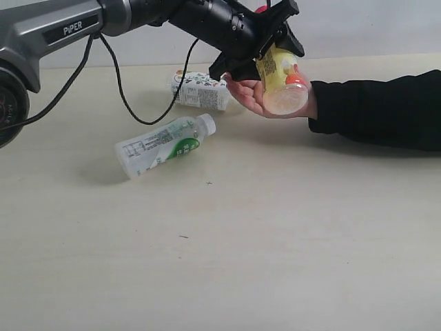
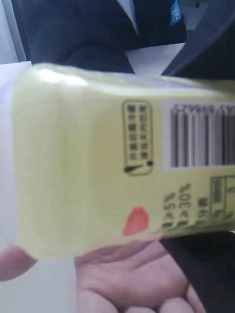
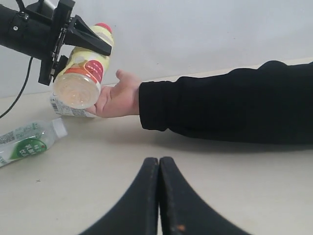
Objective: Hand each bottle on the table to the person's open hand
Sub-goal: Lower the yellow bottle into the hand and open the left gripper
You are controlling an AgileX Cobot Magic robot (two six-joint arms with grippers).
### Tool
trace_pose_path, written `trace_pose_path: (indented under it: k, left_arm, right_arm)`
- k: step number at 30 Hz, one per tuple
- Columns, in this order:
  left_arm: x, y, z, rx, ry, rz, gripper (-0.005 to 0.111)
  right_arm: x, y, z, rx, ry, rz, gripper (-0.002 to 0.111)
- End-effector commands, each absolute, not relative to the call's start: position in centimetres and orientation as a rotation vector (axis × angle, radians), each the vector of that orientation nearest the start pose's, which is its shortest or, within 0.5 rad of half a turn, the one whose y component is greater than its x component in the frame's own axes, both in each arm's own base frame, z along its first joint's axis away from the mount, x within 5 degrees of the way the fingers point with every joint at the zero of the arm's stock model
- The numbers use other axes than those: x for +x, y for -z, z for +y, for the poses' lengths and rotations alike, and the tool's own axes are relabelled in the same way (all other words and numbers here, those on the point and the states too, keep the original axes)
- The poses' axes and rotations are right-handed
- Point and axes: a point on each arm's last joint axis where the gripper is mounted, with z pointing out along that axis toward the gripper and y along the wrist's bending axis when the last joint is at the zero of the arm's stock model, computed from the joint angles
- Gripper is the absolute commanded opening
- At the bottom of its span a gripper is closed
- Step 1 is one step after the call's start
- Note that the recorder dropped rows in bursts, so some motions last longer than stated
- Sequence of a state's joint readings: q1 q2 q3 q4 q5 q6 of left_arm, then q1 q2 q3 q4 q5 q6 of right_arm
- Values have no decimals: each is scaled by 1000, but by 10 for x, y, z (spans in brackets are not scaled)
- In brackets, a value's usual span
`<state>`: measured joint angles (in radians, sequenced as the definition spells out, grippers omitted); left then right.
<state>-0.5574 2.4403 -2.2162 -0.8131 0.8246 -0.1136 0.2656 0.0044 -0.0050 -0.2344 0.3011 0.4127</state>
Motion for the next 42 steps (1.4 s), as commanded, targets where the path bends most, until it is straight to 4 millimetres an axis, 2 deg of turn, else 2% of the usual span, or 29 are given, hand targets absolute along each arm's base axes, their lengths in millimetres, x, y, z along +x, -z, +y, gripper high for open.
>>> trace_pose_path:
  k: [1, 7, 11, 13, 16, 23, 25, 28, 42]
  left_arm:
    - [438, -203, -330, 60, 1242, 2622, 2]
    - [441, -176, -330, 27, 1236, 2676, 2]
    - [443, -168, -329, 11, 1228, 2688, 2]
    - [443, -167, -329, 9, 1230, 2689, 6]
    - [443, -167, -329, 7, 1233, 2688, 21]
    - [443, -167, -330, -5, 1242, 2699, 73]
    - [442, -167, -330, -11, 1244, 2703, 85]
    - [442, -167, -330, -12, 1246, 2702, 94]
    - [441, -173, -327, 23, 1250, 2713, 95]
  right_arm:
    - [54, -188, 8, -17, -266, 1773, 0]
    - [54, -188, 8, -17, -266, 1773, 0]
    - [54, -188, 8, -17, -266, 1773, 0]
    - [54, -188, 8, -17, -266, 1773, 0]
    - [54, -188, 8, -17, -266, 1773, 0]
    - [54, -188, 8, -17, -266, 1773, 0]
    - [54, -188, 8, -17, -266, 1773, 0]
    - [54, -188, 8, -17, -266, 1773, 0]
    - [54, -188, 8, -17, -266, 1773, 0]
